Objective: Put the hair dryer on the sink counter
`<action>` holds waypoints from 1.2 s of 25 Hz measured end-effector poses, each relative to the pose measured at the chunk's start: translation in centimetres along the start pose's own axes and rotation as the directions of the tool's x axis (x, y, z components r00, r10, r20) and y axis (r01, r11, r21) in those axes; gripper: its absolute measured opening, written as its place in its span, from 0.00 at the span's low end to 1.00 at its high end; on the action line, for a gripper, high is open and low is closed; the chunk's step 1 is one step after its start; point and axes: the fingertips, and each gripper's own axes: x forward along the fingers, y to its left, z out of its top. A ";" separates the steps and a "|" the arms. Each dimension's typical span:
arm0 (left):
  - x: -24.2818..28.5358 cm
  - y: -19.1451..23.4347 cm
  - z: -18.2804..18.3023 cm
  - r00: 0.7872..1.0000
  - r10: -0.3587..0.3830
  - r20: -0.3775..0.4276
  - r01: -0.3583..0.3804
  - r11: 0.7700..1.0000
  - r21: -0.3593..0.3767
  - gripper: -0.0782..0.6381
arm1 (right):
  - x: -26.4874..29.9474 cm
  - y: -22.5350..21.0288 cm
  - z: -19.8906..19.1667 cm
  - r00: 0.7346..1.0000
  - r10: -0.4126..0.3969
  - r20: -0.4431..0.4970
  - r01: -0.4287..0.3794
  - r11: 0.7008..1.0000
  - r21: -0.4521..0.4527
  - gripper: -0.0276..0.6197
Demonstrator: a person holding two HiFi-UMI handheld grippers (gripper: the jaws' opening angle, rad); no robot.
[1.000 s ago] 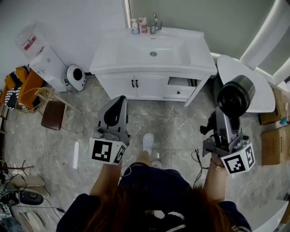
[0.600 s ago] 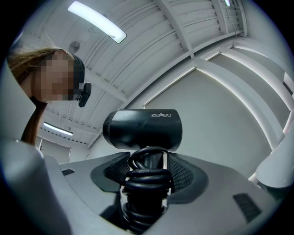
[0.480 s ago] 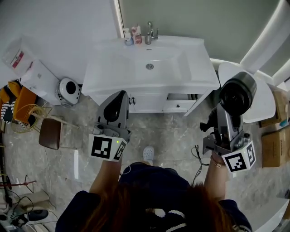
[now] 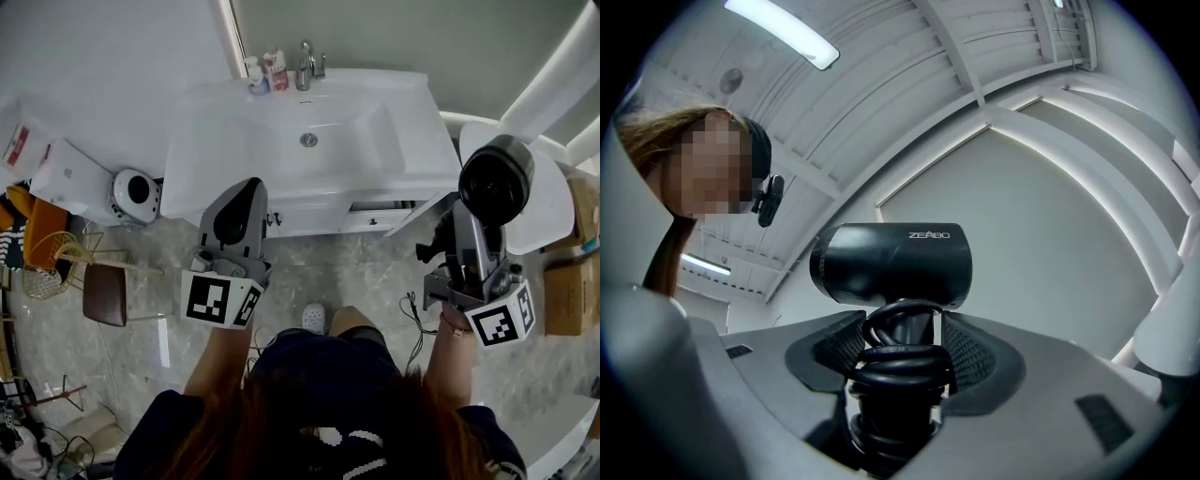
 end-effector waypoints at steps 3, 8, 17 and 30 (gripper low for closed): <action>0.5 0.5 -1.0 1.000 0.007 -0.010 -0.007 1.000 -0.002 0.13 | 0.6 -0.9 -0.4 1.000 -0.005 0.001 0.005 1.000 -0.001 0.46; 5.9 4.0 -3.1 0.998 0.045 -0.037 -0.045 0.999 -0.002 0.13 | 6.6 -5.9 -1.9 1.000 -0.007 -0.021 0.008 1.000 0.023 0.46; 16.2 5.9 -4.6 0.993 0.118 -0.024 -0.117 0.993 0.010 0.13 | 14.9 -14.4 -1.0 0.997 0.073 -0.030 -0.072 0.996 0.043 0.46; 30.1 4.8 -7.4 0.986 0.162 -0.051 -0.161 0.987 0.019 0.13 | 23.7 -27.2 -0.1 0.990 0.118 -0.071 -0.110 0.989 0.098 0.46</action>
